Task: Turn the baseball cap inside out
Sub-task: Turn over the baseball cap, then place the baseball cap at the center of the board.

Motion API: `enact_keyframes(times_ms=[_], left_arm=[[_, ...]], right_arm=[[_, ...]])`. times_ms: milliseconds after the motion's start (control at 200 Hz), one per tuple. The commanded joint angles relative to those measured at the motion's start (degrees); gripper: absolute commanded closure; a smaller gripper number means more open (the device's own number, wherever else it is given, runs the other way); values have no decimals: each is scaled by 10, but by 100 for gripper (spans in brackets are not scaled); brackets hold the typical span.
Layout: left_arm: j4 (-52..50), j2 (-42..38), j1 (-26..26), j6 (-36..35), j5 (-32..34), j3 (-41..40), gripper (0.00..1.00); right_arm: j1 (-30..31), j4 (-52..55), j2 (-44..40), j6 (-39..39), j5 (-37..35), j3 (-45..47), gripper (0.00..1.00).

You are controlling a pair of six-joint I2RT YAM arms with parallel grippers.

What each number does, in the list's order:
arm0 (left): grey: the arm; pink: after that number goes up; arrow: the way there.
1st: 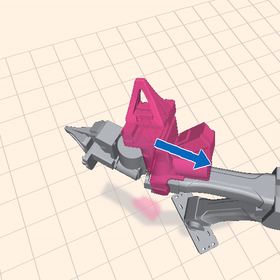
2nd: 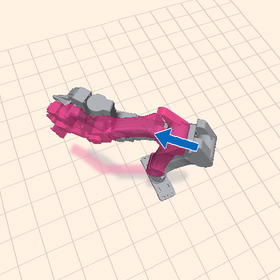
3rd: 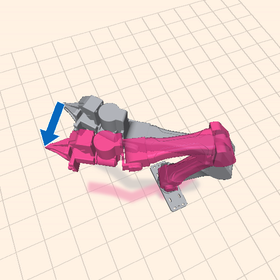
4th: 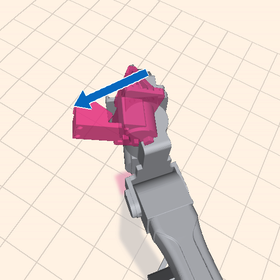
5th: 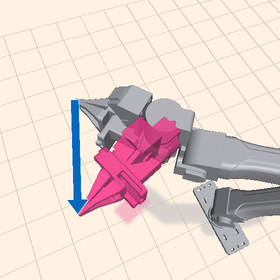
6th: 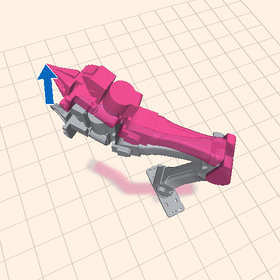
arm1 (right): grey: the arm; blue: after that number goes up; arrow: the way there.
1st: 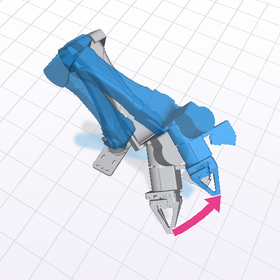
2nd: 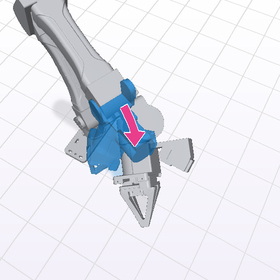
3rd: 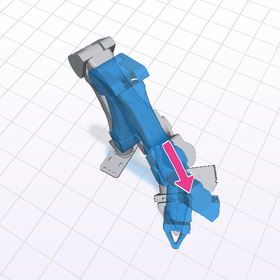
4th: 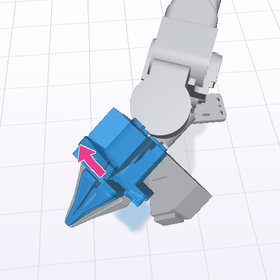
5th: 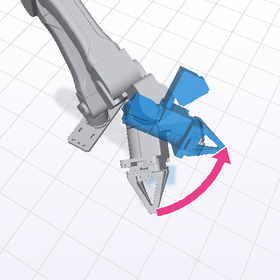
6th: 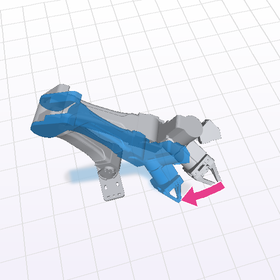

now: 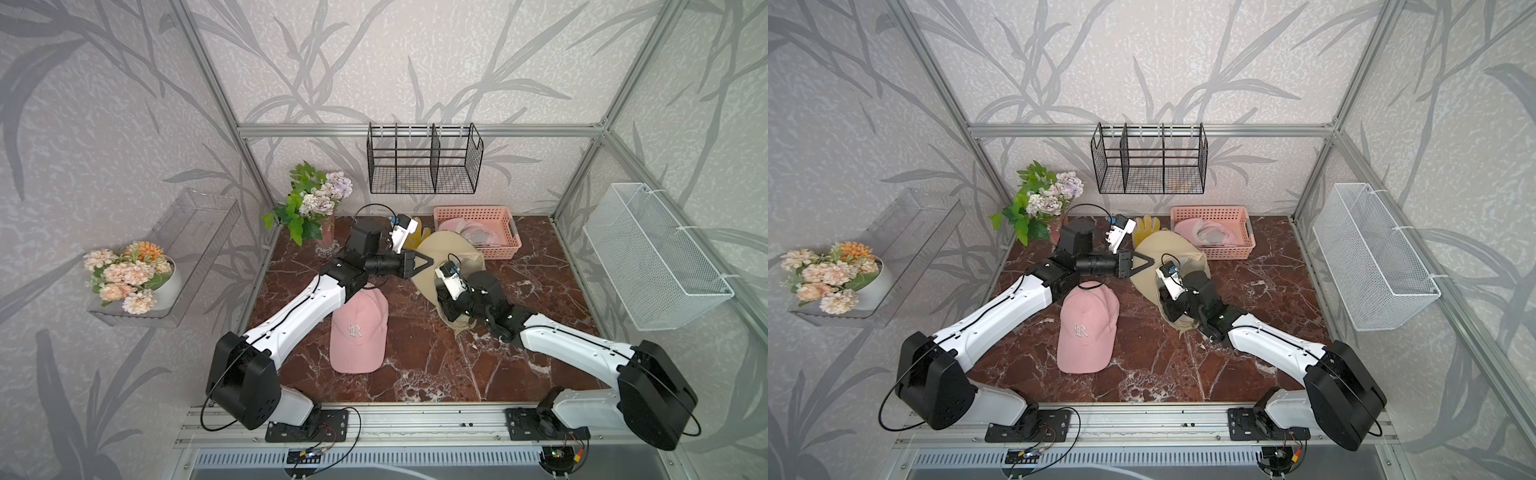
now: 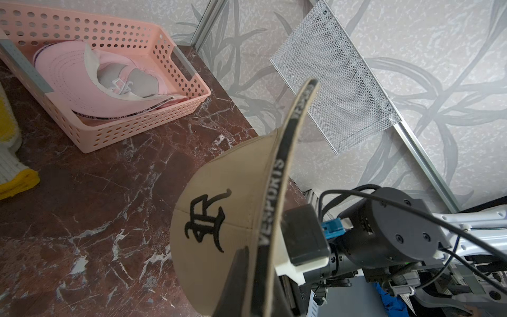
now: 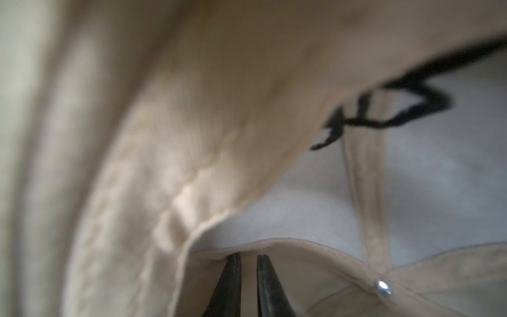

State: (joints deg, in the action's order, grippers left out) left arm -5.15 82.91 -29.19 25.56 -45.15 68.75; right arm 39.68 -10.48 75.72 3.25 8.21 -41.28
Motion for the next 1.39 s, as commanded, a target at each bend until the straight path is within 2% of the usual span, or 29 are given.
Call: enact_keyframes(times_ms=[0,105,155,215,275,410,495,610,715,865,945,1045,1240,1390], left_arm=[[26,-2,-1,-2,-7,1,97],[15,-1,-2,-16,3,6,97],[7,1,-2,-30,15,11,97],[2,3,-1,-49,34,17,98],[14,1,-3,-68,59,17,98],[54,-9,-7,-129,168,0,100],[62,-13,-21,-203,228,-5,100],[73,-17,-43,-323,254,-17,100],[100,-33,-65,-434,270,-52,99],[178,-73,-82,-527,282,-122,100],[205,-91,-94,-583,294,-153,100],[230,-103,-112,-647,320,-183,100],[273,-113,-137,-704,347,-217,100],[285,-111,-157,-737,352,-228,100]], right_arm=[[-1,14,-10,2,15,-4,81],[-1,18,-40,2,-39,-1,73],[-2,24,-63,12,-77,0,66],[-7,32,-92,25,-93,-1,63],[-16,39,-118,35,-78,-1,58],[-64,48,-173,93,-25,10,48],[-105,67,-196,156,-6,8,44],[-166,110,-215,258,38,-6,41],[-212,158,-218,356,58,-23,41],[-267,194,-214,522,94,-17,41],[-290,165,-211,599,134,4,43],[-298,76,-201,668,182,37,45],[-298,23,-157,716,235,36,50],[-298,1,-138,727,239,36,51]])
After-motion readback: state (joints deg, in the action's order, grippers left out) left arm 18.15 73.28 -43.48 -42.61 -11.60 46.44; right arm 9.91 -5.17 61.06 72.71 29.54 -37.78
